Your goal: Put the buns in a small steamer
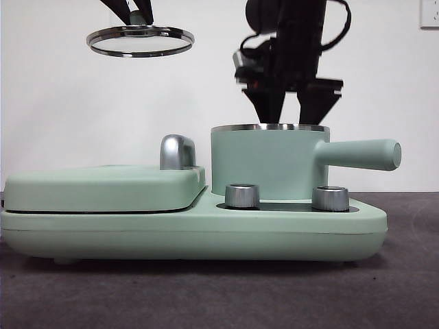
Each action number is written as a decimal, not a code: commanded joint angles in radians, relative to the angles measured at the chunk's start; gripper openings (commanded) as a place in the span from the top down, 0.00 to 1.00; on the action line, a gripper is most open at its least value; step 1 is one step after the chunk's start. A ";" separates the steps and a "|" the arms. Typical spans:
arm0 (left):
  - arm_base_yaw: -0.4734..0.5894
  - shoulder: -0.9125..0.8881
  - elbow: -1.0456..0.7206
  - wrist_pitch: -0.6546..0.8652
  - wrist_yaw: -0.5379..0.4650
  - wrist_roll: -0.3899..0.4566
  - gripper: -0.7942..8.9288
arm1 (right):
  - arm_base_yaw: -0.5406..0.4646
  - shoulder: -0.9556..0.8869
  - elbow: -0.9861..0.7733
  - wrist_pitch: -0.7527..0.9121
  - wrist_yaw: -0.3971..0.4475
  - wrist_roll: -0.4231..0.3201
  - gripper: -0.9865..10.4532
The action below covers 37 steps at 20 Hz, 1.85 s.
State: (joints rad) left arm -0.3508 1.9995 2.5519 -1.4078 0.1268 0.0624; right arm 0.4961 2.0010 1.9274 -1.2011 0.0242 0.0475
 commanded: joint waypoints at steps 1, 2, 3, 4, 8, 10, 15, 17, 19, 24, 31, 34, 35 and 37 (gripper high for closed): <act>-0.004 -0.011 0.040 0.017 0.005 -0.003 0.87 | 0.003 0.017 0.107 -0.021 0.004 -0.014 0.62; -0.004 -0.011 0.040 0.017 0.005 -0.004 0.87 | 0.003 0.017 0.154 -0.045 0.004 -0.014 0.62; -0.004 -0.011 0.040 0.017 0.005 -0.004 0.87 | 0.003 0.017 0.203 -0.072 0.006 -0.011 0.62; -0.004 -0.011 0.040 0.017 0.005 -0.004 0.87 | 0.003 0.017 0.254 -0.109 0.006 -0.008 0.60; -0.004 -0.011 0.040 0.016 0.005 -0.008 0.87 | 0.003 -0.007 0.354 -0.217 0.002 0.010 0.52; -0.004 -0.011 0.039 0.016 0.006 -0.015 0.87 | 0.004 -0.054 0.333 -0.219 0.001 0.013 0.52; -0.011 -0.011 0.039 0.013 0.039 -0.023 0.87 | 0.004 -0.283 0.156 -0.219 -0.024 0.012 0.52; -0.031 -0.011 0.039 0.012 0.039 -0.023 0.87 | 0.004 -0.413 0.032 -0.219 -0.024 0.012 0.51; -0.059 -0.011 0.039 0.012 0.039 -0.023 0.87 | 0.004 -0.553 -0.097 -0.219 -0.024 0.012 0.51; -0.161 -0.008 0.039 0.012 0.039 -0.022 0.87 | 0.005 -0.937 -0.423 -0.144 -0.053 0.019 0.51; -0.320 0.042 0.037 0.010 0.039 -0.010 0.87 | 0.005 -1.404 -0.768 -0.065 -0.112 0.143 0.47; -0.359 0.079 0.037 0.011 0.039 0.005 0.87 | 0.005 -1.555 -0.822 -0.070 -0.111 0.150 0.47; -0.365 0.091 0.037 0.012 0.039 0.005 0.87 | 0.005 -1.588 -0.824 -0.072 -0.111 0.151 0.47; -0.370 0.120 0.037 0.014 0.039 0.006 0.87 | 0.005 -1.645 -0.824 -0.072 -0.111 0.155 0.47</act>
State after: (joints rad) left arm -0.7143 2.1044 2.5519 -1.4094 0.1619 0.0593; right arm 0.4957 0.3500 1.0946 -1.2819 -0.0853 0.1883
